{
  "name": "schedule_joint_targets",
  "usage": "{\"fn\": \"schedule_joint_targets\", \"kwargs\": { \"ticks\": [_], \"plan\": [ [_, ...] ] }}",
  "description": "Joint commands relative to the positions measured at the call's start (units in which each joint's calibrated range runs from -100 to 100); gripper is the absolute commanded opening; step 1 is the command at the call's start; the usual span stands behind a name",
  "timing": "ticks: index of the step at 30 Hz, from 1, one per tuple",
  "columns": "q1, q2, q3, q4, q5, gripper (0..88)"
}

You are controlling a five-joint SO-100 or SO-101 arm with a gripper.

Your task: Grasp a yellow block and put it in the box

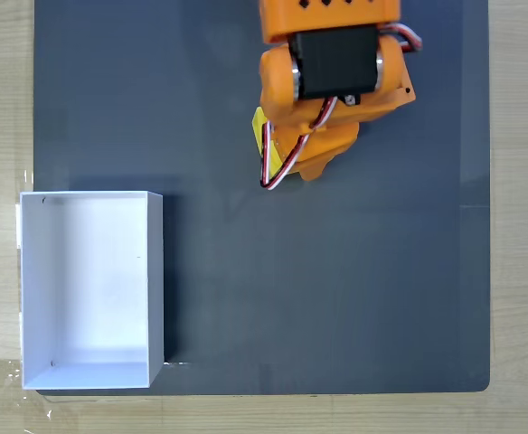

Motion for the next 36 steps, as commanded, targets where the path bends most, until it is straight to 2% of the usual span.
{"fn": "schedule_joint_targets", "kwargs": {
  "ticks": [1,6,11,17,25,36],
  "plan": [
    [0.7,-5.8,-8.0,-0.3,-0.2,23.3],
    [4.0,-7.4,-24.0,-0.5,-3.5,23.3],
    [10.3,-7.3,-34.0,-5.3,-5.6,22.9],
    [18.7,-6.7,-34.7,-15.5,-5.2,22.5],
    [27.6,2.8,-35.7,-26.5,-5.0,22.5],
    [29.6,12.8,-35.8,-30.2,-2.7,22.5]
  ]
}}
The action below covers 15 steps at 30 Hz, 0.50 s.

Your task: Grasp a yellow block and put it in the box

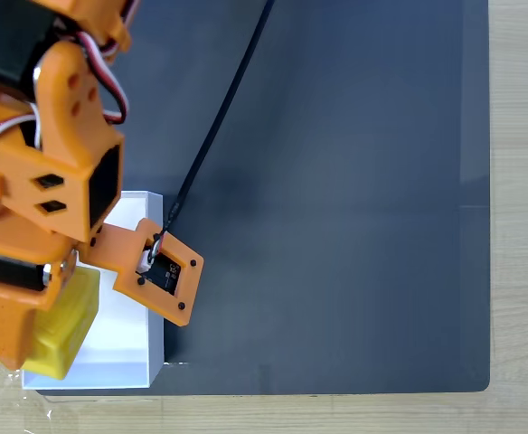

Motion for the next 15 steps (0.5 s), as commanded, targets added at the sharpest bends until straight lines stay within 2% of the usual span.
{"fn": "schedule_joint_targets", "kwargs": {
  "ticks": [1,15],
  "plan": [
    [-0.2,0.8,-3.7,-1.2,0.3,22.5],
    [-0.8,7.7,-3.6,-1.2,0.4,23.3]
  ]
}}
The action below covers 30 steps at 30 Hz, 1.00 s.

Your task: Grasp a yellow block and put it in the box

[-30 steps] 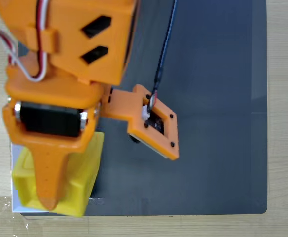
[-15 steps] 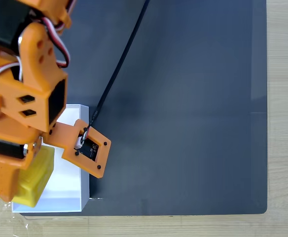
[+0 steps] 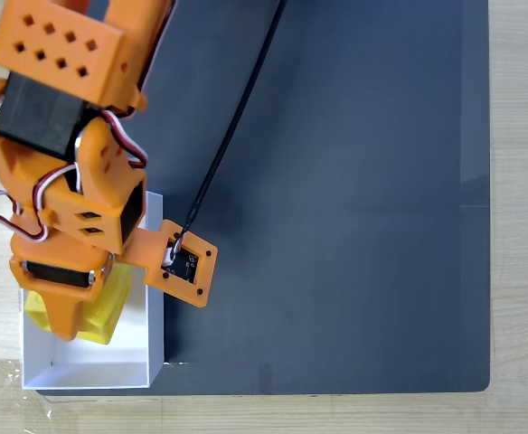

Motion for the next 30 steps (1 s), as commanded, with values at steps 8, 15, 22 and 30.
{"fn": "schedule_joint_targets", "kwargs": {
  "ticks": [8,15,22,30],
  "plan": [
    [-0.8,-1.1,-3.0,-0.9,3.5,23.4],
    [-1.0,-1.3,-2.6,0.0,4.3,35.3],
    [-1.0,-1.6,-3.0,0.0,5.3,43.8],
    [-1.0,-4.4,-3.5,-0.1,4.8,43.6]
  ]
}}
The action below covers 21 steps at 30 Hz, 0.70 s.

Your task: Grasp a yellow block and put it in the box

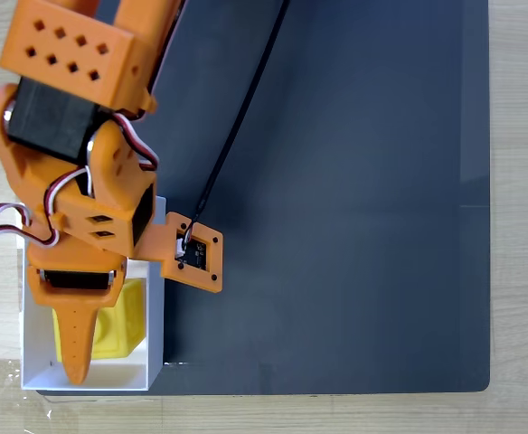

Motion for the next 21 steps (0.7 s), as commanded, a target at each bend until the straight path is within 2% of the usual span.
{"fn": "schedule_joint_targets", "kwargs": {
  "ticks": [1,4,6,8,14,15,21],
  "plan": [
    [0.1,-5.2,-3.3,-0.1,-0.3,43.6],
    [-0.7,-8.3,-2.9,-0.1,-0.3,43.3],
    [-1.2,-10.6,-2.6,0.0,-0.4,39.9],
    [-1.4,-12.8,-2.6,0.0,-2.1,32.8],
    [-1.4,-20.4,-2.5,0.1,-7.3,2.6],
    [-1.4,-21.7,-2.4,0.1,-7.7,0.3],
    [-4.2,-31.9,1.4,8.0,-8.9,1.0]
  ]
}}
